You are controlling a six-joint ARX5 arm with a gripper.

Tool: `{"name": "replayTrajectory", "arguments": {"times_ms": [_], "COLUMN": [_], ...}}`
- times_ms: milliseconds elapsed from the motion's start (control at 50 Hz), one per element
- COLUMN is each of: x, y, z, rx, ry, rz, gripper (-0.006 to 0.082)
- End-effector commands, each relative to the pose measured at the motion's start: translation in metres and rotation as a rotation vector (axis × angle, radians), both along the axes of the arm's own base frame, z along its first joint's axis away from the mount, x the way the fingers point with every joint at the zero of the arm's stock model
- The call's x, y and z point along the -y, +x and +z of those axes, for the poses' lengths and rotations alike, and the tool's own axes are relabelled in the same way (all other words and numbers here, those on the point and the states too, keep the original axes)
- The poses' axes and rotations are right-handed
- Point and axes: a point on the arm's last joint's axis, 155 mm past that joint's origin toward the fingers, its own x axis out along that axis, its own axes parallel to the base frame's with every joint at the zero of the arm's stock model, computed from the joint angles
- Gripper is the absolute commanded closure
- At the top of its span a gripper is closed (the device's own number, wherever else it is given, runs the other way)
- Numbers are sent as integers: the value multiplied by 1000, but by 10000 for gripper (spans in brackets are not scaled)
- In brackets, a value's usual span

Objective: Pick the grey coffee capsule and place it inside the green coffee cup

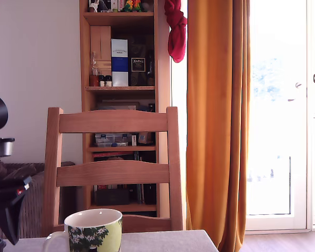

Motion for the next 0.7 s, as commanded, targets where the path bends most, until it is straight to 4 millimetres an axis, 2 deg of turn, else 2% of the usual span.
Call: {"name": "replayTrajectory", "arguments": {"times_ms": [0,180,480,560,680], "x": [1,1,0,-1,-1], "y": [6,9,13,9,4], "z": [-5,-17,-21,-23,-26], "rx": [11,8,12,-8,-26], "ry": [5,7,14,18,22], "rz": [-13,-14,-12,-11,-11], "gripper": [-10,-6,2,63,251]}}
